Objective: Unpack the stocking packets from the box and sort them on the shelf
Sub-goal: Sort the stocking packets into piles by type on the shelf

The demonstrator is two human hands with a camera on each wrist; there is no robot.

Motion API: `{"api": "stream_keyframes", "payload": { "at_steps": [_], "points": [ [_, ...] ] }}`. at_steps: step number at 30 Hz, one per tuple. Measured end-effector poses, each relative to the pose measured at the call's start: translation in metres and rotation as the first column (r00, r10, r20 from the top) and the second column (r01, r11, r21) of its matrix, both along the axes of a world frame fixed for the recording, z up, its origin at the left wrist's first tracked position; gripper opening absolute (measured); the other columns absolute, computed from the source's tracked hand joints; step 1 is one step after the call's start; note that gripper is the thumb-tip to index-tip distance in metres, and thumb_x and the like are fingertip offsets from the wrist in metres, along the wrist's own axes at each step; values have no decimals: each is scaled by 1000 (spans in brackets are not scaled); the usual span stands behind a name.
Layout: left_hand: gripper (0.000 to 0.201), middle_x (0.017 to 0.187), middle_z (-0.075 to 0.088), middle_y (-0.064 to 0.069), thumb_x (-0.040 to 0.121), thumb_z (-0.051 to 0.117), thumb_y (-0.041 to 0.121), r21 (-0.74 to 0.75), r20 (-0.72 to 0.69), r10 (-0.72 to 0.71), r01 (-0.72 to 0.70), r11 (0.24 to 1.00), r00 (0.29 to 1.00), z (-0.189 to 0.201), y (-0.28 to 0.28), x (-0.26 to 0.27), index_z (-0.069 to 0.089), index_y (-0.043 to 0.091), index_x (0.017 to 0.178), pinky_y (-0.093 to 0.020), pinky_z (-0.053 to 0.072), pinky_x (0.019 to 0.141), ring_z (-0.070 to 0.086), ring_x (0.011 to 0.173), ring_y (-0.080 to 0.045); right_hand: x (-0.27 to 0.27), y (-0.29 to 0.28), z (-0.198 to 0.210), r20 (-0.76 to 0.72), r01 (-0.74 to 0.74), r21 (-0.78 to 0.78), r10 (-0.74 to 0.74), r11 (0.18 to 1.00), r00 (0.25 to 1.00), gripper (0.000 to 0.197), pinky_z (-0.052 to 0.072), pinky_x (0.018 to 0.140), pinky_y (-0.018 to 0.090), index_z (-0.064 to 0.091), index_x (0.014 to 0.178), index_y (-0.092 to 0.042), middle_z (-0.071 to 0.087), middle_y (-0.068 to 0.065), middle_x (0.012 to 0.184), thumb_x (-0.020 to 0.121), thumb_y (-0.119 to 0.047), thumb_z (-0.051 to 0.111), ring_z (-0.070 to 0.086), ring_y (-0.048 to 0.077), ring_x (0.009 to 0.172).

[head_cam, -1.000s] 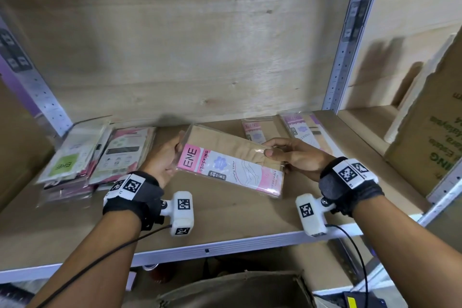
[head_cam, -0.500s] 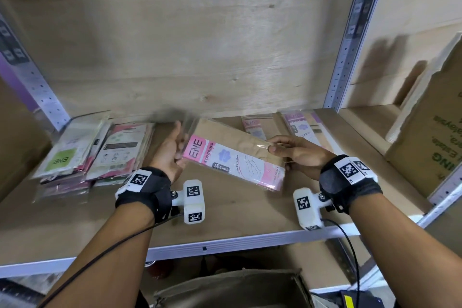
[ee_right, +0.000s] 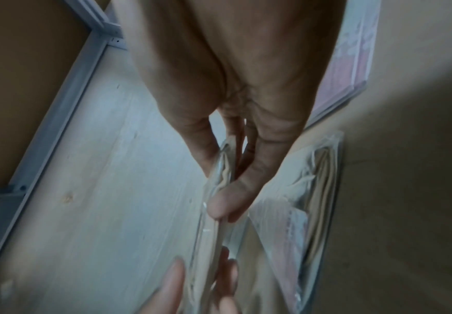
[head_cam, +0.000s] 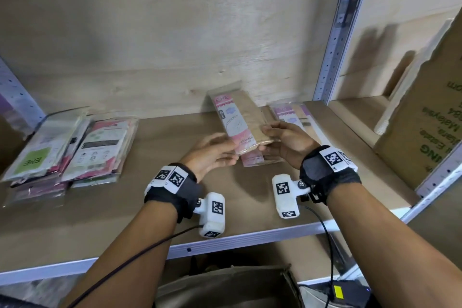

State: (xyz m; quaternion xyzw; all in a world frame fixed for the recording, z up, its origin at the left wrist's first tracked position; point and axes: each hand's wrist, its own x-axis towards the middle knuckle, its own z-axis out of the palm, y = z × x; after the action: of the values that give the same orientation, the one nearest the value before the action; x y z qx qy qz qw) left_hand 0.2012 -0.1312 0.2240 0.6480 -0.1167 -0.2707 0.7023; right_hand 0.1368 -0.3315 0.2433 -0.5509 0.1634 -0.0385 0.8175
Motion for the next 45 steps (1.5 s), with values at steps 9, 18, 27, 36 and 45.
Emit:
{"api": "stream_keyframes", "payload": {
  "at_steps": [9,18,27,36,45],
  "points": [
    [46,115,70,-19,82,77,0,181,217,62,-103,978,974,4,-29,-2,62,-1,126,-29,62,76,72,98,-29,11,-13,2,-179,-35,-649,-108,760,978,23,56,91,44,67,106,-4,69,14,104,85,-11,64,66,27,91],
    [45,105,75,-15,74,85,2,343,228,17,-96,934,973,0,-40,1,71,0,116,-37,61,84,75,92,-26,0,-14,6,-289,-138,-802,-176,581,941,44,56,92,43,55,118,-13,58,7,113,78,-12,73,62,27,105],
    [55,106,74,-13,72,87,5,396,168,28,-93,914,985,-1,-41,1,66,-2,122,-36,60,86,74,88,-24,-4,-10,7,-323,-191,-834,-177,517,930,46,57,90,41,61,119,-7,62,11,116,76,-10,78,65,28,101],
    [53,101,75,-9,72,87,7,402,158,-4,-61,914,987,-1,-39,1,67,1,121,-37,60,88,73,85,-21,-5,-8,8,-333,-194,-829,-186,524,924,49,57,90,41,60,121,-8,60,12,119,76,-10,78,65,29,102],
    [83,124,65,-15,76,86,26,441,192,46,-128,888,980,8,-18,8,45,3,145,-36,60,88,74,90,-24,-5,1,22,-239,-143,-921,-235,363,942,41,48,102,40,63,118,-10,60,11,124,80,-20,75,56,29,117]
  ]
}}
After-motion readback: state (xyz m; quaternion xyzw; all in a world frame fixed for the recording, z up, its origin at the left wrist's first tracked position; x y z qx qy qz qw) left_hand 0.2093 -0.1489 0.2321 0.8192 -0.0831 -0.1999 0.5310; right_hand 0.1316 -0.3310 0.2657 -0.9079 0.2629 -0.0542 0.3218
